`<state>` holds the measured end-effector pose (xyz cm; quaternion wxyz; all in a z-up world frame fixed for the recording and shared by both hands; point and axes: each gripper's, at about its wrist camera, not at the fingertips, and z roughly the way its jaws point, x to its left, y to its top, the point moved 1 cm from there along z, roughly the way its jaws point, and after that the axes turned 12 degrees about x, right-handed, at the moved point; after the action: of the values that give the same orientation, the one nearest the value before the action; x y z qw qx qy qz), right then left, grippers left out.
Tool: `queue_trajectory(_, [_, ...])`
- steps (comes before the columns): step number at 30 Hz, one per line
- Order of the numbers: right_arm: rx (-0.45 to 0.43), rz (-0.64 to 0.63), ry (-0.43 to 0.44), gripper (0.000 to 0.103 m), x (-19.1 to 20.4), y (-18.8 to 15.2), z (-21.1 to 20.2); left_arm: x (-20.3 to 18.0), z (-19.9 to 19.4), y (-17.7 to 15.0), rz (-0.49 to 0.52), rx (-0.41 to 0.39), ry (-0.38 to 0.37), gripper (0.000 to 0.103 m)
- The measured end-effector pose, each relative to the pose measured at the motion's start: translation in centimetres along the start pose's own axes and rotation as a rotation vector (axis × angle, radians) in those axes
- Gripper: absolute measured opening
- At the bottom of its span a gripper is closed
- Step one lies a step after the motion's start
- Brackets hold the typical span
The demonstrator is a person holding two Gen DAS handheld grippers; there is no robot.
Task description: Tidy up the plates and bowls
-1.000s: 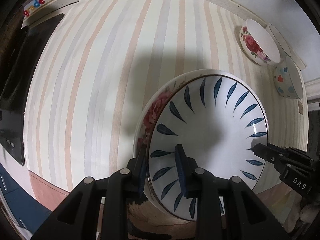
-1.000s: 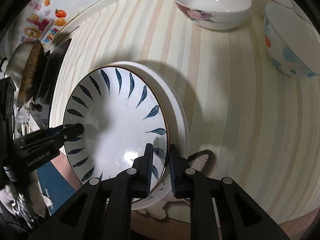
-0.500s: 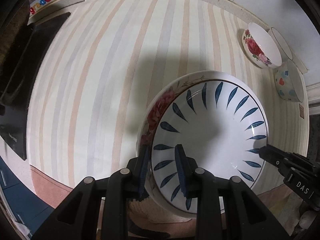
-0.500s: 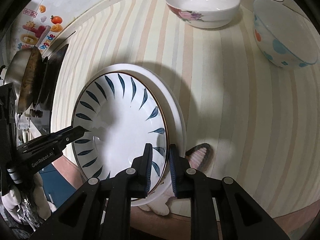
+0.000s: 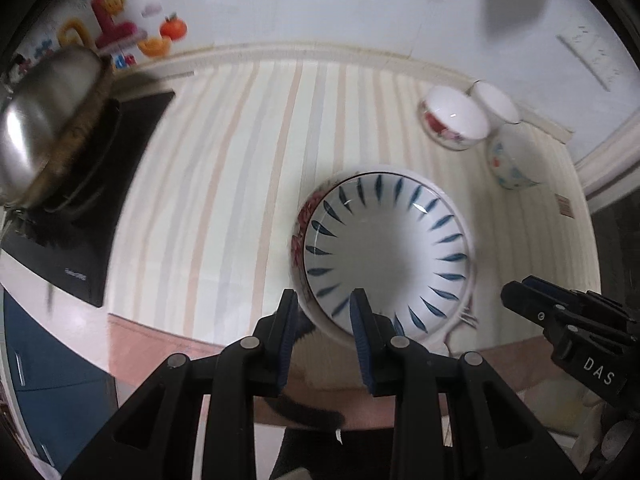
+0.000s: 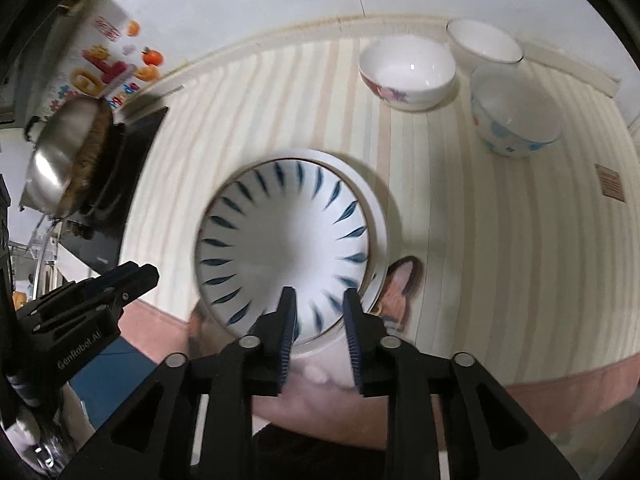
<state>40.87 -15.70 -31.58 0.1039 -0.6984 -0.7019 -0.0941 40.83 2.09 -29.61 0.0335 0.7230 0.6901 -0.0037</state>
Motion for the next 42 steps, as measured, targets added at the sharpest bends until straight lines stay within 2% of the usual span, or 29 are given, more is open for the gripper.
queue_trajectory(3, [-0.058,-0.01,-0.018,0.042,1.1,-2.5,-2.7,0.0,-2.6,-2.0,0.014,-0.049,0.0,0.031])
queue_trajectory(6, [-0.114,-0.016,-0.027,0.059,2.4,-5.0,-5.4,0.0,-5.1,-3.9,0.023,-0.096,0.005,0.033])
queue_trajectory(7, [-0.133,-0.021,-0.034,0.066,2.9,-5.9,-6.2,0.1,-5.8,-4.5,0.025,-0.11,0.006,0.039])
queue_trajectory(8, [-0.147,-0.024,-0.038,0.069,3.2,-6.6,-6.7,0.1,-6.5,-5.1,0.03,-0.121,0.006,0.054])
queue_trajectory(9, [-0.167,-0.026,-0.045,0.071,3.6,-7.5,-7.5,0.2,-7.2,-5.8,0.035,-0.134,0.002,0.064])
queue_trajectory(10, [-0.184,-0.028,-0.049,0.077,4.1,-8.4,-8.2,0.2,-7.8,-6.4,0.038,-0.148,-0.001,0.08])
queue_trajectory(11, [-0.194,-0.03,-0.052,0.082,4.4,-9.1,-8.6,0.2,-8.2,-6.8,0.04,-0.159,0.001,0.083])
queue_trajectory(17, [-0.259,-0.028,-0.098,0.091,6.0,-12.5,-11.2,0.3,-10.1,-9.5,0.054,-0.2,-0.005,0.086])
queue_trajectory(22, [-0.301,-0.014,-0.105,0.093,6.5,-14.4,-12.6,0.5,-11.0,-10.8,0.059,-0.225,0.002,0.087])
queue_trajectory(26, [-0.306,0.006,-0.084,0.094,5.8,-14.7,-13.0,0.3,-11.3,-10.7,0.046,-0.228,-0.005,0.087])
queue_trajectory(29, [-0.306,0.033,-0.051,0.094,4.3,-14.1,-13.0,-0.3,-11.3,-9.9,0.034,-0.231,-0.003,0.087])
queue_trajectory(33, [-0.303,0.075,0.008,0.094,1.3,-12.2,-12.8,-1.5,-10.7,-7.1,0.023,-0.228,-0.004,0.087])
queue_trajectory(38, [-0.28,0.129,0.091,0.094,-4.0,-7.1,-12.1,-4.1,-8.9,-0.6,0.001,-0.219,-0.025,0.087])
queue_trajectory(42, [-0.25,0.16,0.144,0.094,-7.7,-0.1,-10.9,-6.3,-6.2,6.8,-0.023,-0.181,-0.048,0.087])
